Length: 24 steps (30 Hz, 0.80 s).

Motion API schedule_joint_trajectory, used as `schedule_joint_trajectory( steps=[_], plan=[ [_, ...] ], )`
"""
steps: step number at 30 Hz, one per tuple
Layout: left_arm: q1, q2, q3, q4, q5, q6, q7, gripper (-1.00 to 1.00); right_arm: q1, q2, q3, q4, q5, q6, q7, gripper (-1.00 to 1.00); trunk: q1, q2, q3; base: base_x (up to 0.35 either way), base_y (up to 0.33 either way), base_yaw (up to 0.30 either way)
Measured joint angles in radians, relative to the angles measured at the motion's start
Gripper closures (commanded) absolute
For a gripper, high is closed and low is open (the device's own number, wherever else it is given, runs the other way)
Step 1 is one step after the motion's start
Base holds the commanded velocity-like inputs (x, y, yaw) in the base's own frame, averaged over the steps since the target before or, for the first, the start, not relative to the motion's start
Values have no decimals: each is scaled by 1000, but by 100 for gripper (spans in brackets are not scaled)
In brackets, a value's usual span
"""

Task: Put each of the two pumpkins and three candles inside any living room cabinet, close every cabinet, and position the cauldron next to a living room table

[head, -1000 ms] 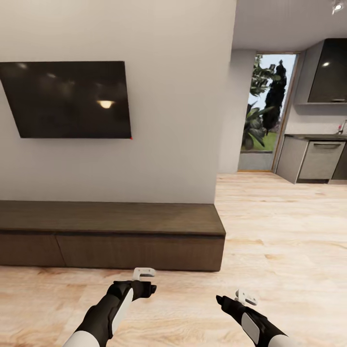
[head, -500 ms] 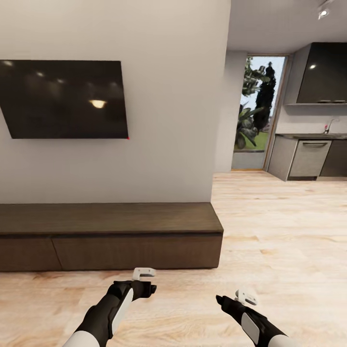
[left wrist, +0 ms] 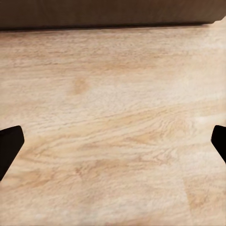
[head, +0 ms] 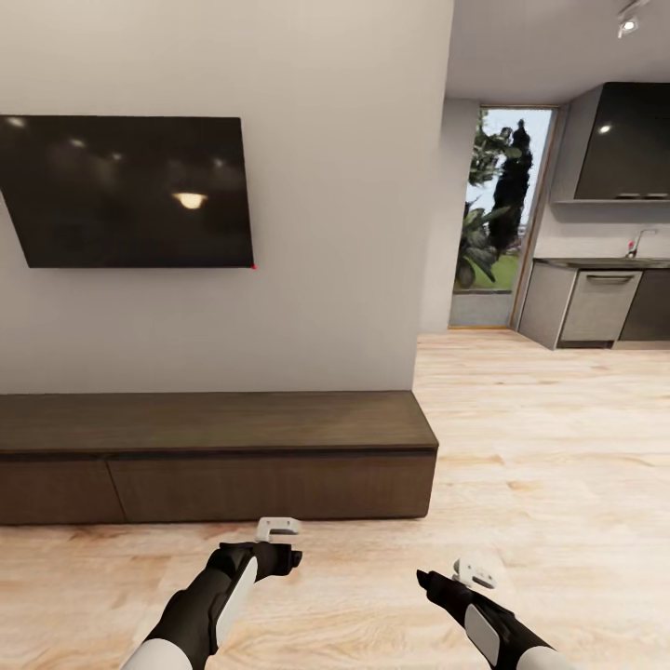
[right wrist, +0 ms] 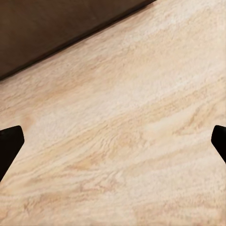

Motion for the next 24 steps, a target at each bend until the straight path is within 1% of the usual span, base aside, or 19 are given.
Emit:
schedule_joint_trajectory(
  steps=[6, 16, 24],
  plan=[
    [0, 0, 0, 0, 0, 0, 0, -100, 0, 0, 1, 0, 0, -1, -1, -100, 0, 0, 0, 61, 115, 0],
    [0, 0, 0, -2, 0, 0, 0, -100, 0, 1, 3, 1, 0, 0, -2, -100, 0, 0, 0, 16, 16, 0],
    [0, 0, 0, -2, 0, 0, 0, -100, 0, 0, 3, 0, 0, 1, -1, -100, 0, 0, 0, 137, 78, 0]
  ],
)
